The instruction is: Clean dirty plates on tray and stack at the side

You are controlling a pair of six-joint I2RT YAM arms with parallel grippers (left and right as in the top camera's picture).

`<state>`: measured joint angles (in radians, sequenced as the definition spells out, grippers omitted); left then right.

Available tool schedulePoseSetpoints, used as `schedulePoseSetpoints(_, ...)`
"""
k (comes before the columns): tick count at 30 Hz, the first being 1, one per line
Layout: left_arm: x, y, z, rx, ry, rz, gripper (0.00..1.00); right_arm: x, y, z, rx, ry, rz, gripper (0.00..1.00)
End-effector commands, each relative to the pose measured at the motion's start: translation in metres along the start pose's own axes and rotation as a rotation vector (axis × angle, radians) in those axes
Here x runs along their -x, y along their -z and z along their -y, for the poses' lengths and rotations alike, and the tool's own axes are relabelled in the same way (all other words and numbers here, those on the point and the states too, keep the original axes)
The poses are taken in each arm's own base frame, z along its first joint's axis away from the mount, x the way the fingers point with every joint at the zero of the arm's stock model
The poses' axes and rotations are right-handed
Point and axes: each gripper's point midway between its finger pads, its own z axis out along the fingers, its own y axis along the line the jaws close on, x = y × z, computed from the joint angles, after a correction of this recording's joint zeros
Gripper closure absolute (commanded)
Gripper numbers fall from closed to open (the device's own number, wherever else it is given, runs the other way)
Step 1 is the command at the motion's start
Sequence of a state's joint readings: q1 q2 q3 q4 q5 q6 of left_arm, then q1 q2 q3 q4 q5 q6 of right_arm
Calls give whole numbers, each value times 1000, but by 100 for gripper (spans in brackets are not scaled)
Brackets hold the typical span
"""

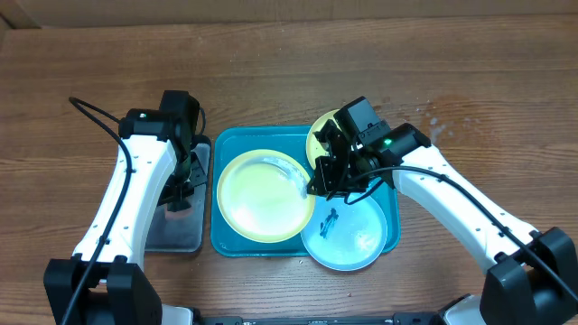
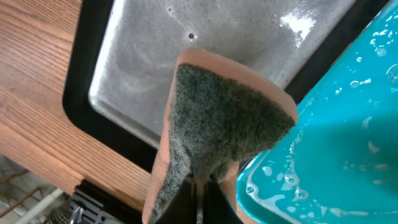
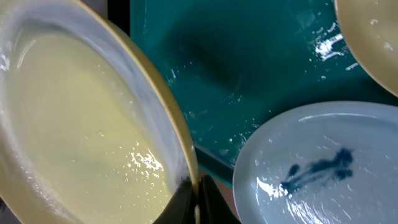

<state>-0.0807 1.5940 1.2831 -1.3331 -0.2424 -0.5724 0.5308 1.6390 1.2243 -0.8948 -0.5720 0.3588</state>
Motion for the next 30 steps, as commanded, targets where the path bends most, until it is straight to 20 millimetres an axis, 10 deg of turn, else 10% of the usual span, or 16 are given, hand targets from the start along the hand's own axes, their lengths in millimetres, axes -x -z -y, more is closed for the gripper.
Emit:
schedulePoseSetpoints(1,0,3,0,-14,-5,8,96,9,3,1,-5,5,56,96)
schedulePoseSetpoints(13,7,3,4,-32,1,36,96,77,50,71,-400,1,377,96)
schedulePoseSetpoints(30,10,3,6,-41,-1,51,96,94,117,11,-731,281,511,96)
